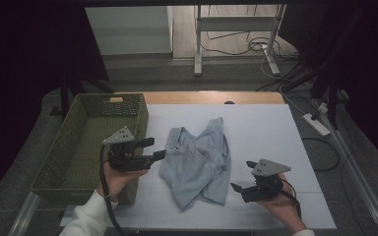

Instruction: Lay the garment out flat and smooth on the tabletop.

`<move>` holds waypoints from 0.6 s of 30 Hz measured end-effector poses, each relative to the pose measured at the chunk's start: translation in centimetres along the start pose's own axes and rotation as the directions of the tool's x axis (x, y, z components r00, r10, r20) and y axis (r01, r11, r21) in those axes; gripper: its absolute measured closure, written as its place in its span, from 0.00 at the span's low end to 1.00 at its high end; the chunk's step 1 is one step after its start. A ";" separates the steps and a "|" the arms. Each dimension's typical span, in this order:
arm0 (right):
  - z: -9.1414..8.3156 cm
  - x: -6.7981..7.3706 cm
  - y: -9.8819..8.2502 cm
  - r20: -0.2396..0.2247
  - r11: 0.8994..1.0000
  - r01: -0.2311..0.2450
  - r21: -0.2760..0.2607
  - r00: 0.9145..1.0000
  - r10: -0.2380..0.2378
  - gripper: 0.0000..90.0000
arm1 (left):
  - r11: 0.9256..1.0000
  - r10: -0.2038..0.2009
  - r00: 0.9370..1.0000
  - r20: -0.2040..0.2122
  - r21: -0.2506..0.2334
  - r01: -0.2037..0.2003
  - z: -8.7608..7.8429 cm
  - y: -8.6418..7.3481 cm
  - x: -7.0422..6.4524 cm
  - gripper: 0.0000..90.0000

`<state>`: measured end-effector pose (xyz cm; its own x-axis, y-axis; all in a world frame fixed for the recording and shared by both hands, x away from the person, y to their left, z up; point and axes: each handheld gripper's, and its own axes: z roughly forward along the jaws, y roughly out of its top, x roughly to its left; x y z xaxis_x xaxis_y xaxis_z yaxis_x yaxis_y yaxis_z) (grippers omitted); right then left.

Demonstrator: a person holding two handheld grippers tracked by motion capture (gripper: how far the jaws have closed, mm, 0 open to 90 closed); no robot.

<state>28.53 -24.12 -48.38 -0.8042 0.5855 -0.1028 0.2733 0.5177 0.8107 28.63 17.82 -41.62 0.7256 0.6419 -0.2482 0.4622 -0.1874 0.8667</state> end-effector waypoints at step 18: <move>1.8 1.6 0.7 -0.052 0.999 0.034 0.023 0.998 -0.032 0.10 | 1.000 0.001 1.000 -0.005 0.014 0.000 0.3 -0.1 -0.5 0.34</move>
<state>28.41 -21.74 -49.02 -0.8388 0.5354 -0.0992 0.2583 0.5516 0.7931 28.35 17.33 -41.72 0.7230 0.6458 -0.2453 0.4690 -0.1982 0.8607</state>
